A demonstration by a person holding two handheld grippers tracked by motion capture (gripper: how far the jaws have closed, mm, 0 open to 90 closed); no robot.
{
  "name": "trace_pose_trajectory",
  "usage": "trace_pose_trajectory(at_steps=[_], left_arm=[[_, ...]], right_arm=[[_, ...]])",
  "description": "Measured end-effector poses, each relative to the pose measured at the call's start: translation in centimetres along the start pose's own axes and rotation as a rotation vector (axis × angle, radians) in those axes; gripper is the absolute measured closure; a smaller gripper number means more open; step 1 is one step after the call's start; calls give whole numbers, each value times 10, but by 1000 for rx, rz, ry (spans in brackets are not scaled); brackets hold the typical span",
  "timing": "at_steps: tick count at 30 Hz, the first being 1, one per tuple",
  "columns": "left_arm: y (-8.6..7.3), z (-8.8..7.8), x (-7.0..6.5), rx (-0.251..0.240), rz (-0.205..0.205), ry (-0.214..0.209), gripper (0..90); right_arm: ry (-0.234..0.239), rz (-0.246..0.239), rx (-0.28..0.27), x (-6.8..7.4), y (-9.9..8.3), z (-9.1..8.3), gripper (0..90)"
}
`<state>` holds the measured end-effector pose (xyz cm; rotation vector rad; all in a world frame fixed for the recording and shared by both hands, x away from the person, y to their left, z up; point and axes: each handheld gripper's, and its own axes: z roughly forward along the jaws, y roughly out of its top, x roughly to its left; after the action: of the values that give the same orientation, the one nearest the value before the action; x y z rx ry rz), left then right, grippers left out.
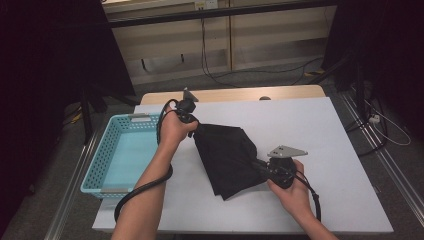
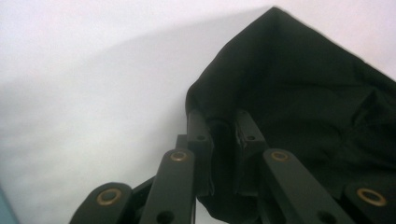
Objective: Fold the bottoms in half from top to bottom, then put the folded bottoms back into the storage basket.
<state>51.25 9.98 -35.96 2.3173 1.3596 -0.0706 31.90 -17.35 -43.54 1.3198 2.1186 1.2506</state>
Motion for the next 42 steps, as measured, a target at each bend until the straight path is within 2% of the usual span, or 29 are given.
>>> trace_pose_trajectory(at_steps=[12, 23, 35, 42], left_arm=[[18, -29, -8, 42, -10, 45, 805], [27, -46, -14, 44, -8, 54, 806], [31, -68, -10, 54, -31, 66, 807], [32, -82, -6, 52, -43, 75, 808]], right_arm=[[34, -29, -44, 20, 9, -6, 820], [46, -26, -71, 25, 15, -6, 820], [82, -30, -94, 39, 24, -5, 820], [97, -49, -109, 47, 33, -4, 820]])
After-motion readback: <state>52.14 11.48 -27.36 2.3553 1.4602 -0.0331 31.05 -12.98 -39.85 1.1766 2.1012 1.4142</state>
